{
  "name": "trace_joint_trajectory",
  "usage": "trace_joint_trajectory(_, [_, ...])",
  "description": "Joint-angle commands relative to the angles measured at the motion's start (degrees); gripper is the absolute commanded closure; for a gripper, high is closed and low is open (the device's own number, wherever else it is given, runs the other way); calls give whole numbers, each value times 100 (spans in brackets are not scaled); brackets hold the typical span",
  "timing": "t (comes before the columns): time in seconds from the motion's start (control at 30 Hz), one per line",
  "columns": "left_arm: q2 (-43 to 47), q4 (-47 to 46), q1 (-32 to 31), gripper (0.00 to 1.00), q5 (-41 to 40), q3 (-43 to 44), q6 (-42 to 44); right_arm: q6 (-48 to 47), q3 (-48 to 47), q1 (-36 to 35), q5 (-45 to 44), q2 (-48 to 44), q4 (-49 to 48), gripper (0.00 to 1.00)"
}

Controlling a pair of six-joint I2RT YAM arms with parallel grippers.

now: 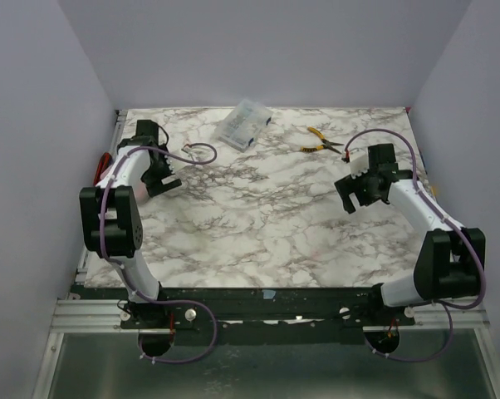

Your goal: Open the umbrella

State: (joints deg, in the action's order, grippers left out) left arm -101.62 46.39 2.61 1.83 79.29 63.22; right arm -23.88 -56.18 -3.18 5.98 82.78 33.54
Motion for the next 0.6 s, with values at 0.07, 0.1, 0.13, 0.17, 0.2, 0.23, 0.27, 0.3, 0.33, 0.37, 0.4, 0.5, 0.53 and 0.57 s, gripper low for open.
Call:
trace_joint_trajectory(0.07, [-733,-344,28,13,-139,227,823,-264,-154,28,-419,-238,206,0])
trace_joint_trajectory(0.1, [-816,-356,28,15,-208,236,850,-271,-144,32,-447,-245,212,0])
trace_joint_trajectory(0.13, [-893,-371,29,18,-305,224,899,-275,-135,28,-464,-248,214,0])
trace_joint_trajectory(0.17, [-932,-463,29,20,-343,178,940,-284,-126,29,-472,-259,214,0])
trace_joint_trajectory(0.2, [-962,-615,31,23,-364,134,970,-293,-108,28,-483,-254,215,0])
trace_joint_trajectory(0.23, [-986,-663,29,25,-337,127,1001,-287,-104,28,-490,-254,214,0])
trace_joint_trajectory(0.27, [-1002,-714,35,29,-291,173,974,-284,-96,28,-492,-246,214,0])
trace_joint_trajectory(0.3, [-1030,-737,29,34,-252,231,926,-284,-88,28,-484,-224,215,0])
trace_joint_trajectory(0.33, [-1053,-704,29,37,-199,312,905,-284,-79,32,-471,-221,214,0])
trace_joint_trajectory(0.37, [-1076,-668,38,42,-189,363,903,-284,-78,33,-466,-195,211,0])
trace_joint_trajectory(0.4, [-1089,-658,29,48,-188,401,924,-280,-77,28,-459,-190,211,0])
trace_joint_trajectory(0.5, [-1119,-621,17,72,-48,439,1092,-288,-79,28,-448,-170,206,0])
trace_joint_trajectory(0.53, [-1114,-578,7,80,-17,444,1148,-284,-72,29,-446,-175,212,0])
trace_joint_trajectory(0.57, [-1119,-543,-5,94,-4,446,1189,-301,-63,28,-457,-192,209,0])
